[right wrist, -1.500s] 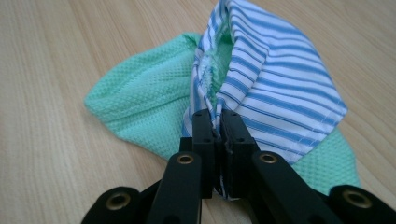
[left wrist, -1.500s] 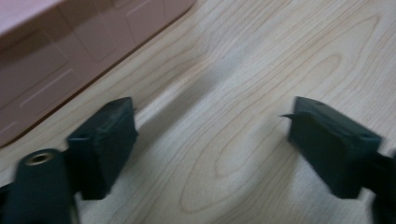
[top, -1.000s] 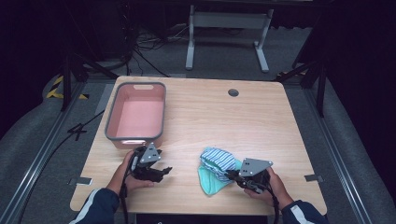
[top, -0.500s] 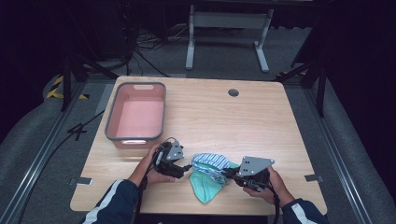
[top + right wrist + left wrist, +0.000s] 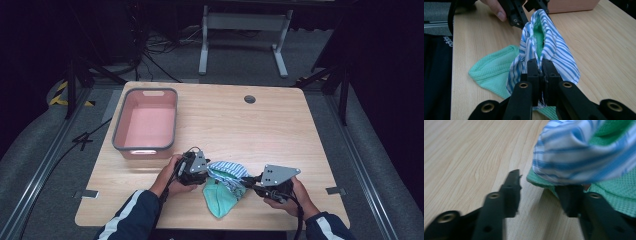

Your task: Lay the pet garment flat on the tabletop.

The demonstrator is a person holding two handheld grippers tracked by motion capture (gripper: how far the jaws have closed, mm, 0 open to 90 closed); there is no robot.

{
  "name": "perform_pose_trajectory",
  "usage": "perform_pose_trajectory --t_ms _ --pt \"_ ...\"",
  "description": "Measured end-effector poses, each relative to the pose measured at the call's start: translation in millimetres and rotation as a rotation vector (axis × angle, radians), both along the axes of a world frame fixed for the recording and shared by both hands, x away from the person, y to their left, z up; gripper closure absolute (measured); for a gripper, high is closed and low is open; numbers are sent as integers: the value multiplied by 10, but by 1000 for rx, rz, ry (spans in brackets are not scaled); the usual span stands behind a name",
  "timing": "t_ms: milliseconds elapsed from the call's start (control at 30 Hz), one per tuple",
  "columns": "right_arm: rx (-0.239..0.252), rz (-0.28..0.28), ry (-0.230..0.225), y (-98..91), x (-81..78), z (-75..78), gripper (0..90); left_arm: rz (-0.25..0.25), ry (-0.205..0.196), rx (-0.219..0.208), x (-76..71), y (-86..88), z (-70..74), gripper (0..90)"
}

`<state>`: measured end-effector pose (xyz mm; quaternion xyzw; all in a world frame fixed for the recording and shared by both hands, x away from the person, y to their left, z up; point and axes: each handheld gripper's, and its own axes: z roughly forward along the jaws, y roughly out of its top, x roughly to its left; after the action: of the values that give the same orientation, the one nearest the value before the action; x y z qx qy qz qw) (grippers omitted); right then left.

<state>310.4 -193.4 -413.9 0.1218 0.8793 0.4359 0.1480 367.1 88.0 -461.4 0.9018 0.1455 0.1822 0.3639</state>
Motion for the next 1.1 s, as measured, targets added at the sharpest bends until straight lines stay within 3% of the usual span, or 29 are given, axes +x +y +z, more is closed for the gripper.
perform_pose_trajectory --t_ms 133,233,367,667,933,1100 --pt "15 -11 0 -39 25 17 859 2 -24 12 -4 5 15 802" --pt "17 -16 -5 -48 33 21 859 -6 -21 2 1 7 20 870" --pt "29 -29 -11 -79 60 44 859 -16 -25 -2 2 -11 26 879" --pt "42 -96 -18 -144 177 66 858 19 -26 -18 44 -10 80 885" --pt "65 -174 -14 -188 403 58 858 58 14 -46 160 -19 57 886" --pt "68 -217 -12 -191 557 52 856 76 32 -37 258 -65 36 887"
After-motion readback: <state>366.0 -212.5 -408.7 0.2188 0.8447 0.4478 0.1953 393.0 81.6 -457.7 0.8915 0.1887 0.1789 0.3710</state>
